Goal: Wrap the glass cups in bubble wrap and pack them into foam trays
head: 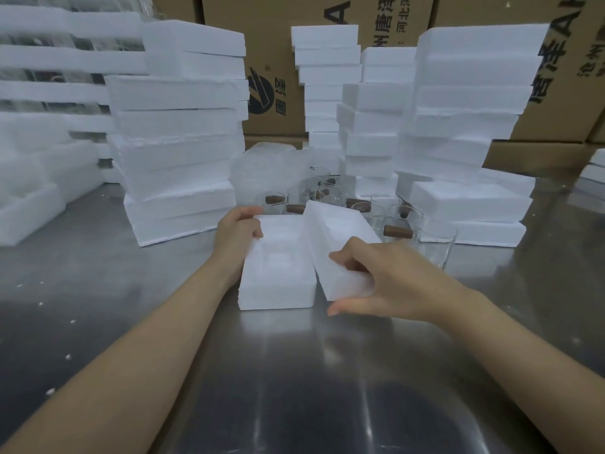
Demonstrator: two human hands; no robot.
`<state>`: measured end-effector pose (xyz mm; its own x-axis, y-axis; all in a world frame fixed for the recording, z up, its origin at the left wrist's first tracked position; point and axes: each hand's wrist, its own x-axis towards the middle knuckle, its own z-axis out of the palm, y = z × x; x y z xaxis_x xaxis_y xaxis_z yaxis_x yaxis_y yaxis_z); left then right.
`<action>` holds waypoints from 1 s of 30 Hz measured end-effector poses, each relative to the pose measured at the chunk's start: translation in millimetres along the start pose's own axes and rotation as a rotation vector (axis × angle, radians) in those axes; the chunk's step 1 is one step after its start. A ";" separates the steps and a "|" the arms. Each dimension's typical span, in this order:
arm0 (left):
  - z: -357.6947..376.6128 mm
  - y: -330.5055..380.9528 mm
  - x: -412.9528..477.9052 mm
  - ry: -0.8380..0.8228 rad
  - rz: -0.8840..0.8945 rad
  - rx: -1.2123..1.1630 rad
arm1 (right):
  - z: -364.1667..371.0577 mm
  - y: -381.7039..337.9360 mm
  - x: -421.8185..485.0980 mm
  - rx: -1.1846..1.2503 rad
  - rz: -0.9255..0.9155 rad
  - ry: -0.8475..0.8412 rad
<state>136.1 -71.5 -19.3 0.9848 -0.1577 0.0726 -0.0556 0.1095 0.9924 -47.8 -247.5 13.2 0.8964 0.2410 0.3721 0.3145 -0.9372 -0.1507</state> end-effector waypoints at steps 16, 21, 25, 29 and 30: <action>5.8 -2.9 2.6 -0.178 0.046 0.156 | 10.3 3.4 2.2 0.047 -0.001 -0.121; 7.6 -4.2 -2.1 -0.118 0.007 -0.011 | 6.5 4.3 3.4 0.174 0.030 -0.097; -5.8 2.3 11.1 0.209 0.159 0.019 | 4.4 8.5 2.0 0.204 0.024 0.241; 1.6 15.1 28.0 0.204 0.580 0.597 | 7.4 4.5 0.3 -0.066 -0.180 0.436; 9.3 17.6 36.3 0.151 0.636 0.715 | 8.7 5.3 0.4 -0.100 -0.218 0.439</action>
<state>169.4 -84.4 1.7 0.7439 -0.1422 0.6530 -0.6234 -0.4999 0.6013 -43.0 -250.2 4.6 0.5906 0.3249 0.7386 0.4291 -0.9017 0.0535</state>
